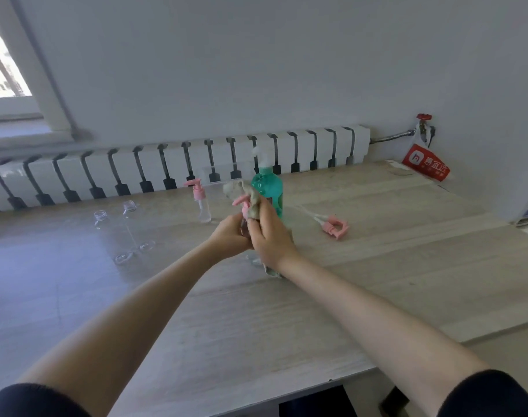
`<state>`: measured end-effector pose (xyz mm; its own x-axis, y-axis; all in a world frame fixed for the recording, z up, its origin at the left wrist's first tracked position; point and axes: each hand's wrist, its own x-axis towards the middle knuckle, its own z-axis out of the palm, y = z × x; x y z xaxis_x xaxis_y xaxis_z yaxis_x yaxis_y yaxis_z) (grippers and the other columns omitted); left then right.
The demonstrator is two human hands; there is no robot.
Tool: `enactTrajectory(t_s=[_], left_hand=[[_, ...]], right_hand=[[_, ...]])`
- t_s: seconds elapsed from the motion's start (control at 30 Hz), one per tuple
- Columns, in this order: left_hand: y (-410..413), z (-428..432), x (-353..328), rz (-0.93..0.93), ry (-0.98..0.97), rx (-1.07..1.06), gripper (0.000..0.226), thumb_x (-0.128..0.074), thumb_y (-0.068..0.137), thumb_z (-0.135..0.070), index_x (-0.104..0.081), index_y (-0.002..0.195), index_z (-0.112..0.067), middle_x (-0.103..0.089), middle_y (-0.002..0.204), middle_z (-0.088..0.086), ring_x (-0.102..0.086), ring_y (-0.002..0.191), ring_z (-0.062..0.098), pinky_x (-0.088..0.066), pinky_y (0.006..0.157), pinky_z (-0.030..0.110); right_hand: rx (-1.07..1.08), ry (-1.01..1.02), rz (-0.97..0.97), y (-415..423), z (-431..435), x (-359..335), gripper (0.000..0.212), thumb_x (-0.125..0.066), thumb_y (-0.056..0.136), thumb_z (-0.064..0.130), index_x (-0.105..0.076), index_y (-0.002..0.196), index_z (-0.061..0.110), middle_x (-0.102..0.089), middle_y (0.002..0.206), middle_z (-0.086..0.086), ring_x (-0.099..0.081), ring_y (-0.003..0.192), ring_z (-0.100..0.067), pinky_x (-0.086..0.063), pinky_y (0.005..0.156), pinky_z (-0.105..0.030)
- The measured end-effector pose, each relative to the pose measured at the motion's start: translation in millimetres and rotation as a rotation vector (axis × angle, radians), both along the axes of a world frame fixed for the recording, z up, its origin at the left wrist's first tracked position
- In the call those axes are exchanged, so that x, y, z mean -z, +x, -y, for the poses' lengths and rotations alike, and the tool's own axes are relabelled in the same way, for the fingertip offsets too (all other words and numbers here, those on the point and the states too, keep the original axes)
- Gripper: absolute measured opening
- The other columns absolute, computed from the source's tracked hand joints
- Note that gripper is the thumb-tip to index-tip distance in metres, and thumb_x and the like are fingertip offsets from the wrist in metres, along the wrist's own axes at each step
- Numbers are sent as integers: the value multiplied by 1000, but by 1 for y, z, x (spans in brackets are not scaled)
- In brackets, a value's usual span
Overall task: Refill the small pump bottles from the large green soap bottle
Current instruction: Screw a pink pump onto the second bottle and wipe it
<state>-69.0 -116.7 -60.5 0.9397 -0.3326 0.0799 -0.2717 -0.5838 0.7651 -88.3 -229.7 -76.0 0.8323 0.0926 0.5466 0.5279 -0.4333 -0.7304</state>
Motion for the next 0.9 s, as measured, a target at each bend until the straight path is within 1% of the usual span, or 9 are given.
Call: enactTrajectory(t_s=[0.1,0.23,0.4,0.47,0.6,0.7,0.77,0.83,0.9], left_hand=[[-1,-4,-5,-86,-39,67,37,-72,76,0,-55,104,-18,-62,95,-4,-62,91,12,-54,73,19],[-3,-4,2,-152,-157,55,78,-79,68,0,-36,131,-16,-55,113,-4,-57,104,10,-55,79,22],[-5,-5,-3,-171,-166,52,82,-70,70,11,-27,132,-20,-49,117,3,-55,102,16,-55,74,23],[-3,-6,-12,-156,-146,39,73,-62,73,16,-30,127,-23,-47,116,7,-57,94,19,-57,75,30],[1,-9,-39,-68,-256,-83,40,-52,82,12,-47,114,-12,-55,110,11,-59,93,24,-55,80,32],[1,-4,-58,59,-129,-62,15,-52,91,-7,-56,105,-9,-60,94,7,-57,80,17,-50,67,25],[1,3,-62,141,24,-47,15,-56,93,-26,-60,98,-12,-64,86,2,-58,72,12,-49,64,22],[2,8,-59,180,61,-50,19,-59,91,-32,-61,95,-13,-66,83,1,-60,70,11,-53,65,24],[2,11,-55,174,-8,-57,17,-62,90,-27,-62,95,-11,-67,83,2,-62,67,10,-53,63,21]], right_hand=[[-28,-140,-88,5,11,4,22,-42,96,27,-46,117,19,-57,100,5,-57,89,-9,-51,82,-30],[24,-249,-235,3,27,22,33,-46,93,45,-50,114,20,-64,98,4,-62,85,-11,-56,79,-38],[-98,-270,-418,2,42,14,55,-64,86,34,-40,133,18,-57,123,1,-56,109,-15,-49,93,-33],[-88,-278,-464,4,42,11,68,-71,80,34,-35,137,20,-53,130,2,-52,116,-15,-46,97,-33],[102,-325,-366,4,41,18,56,-70,79,38,-42,125,19,-57,117,3,-56,105,-15,-50,90,-33],[182,-339,-306,1,38,17,59,-70,77,43,-43,123,18,-57,112,4,-57,100,-14,-50,87,-31],[138,-362,-351,-1,37,9,59,-71,78,39,-42,125,17,-55,112,5,-55,102,-14,-46,87,-27],[64,-416,-478,-3,42,-6,45,-70,80,28,-46,117,16,-54,103,6,-55,99,-13,-44,81,-21],[46,-365,-645,-3,52,-26,17,-60,86,16,-53,101,11,-55,86,3,-58,78,-12,-44,64,-17]])
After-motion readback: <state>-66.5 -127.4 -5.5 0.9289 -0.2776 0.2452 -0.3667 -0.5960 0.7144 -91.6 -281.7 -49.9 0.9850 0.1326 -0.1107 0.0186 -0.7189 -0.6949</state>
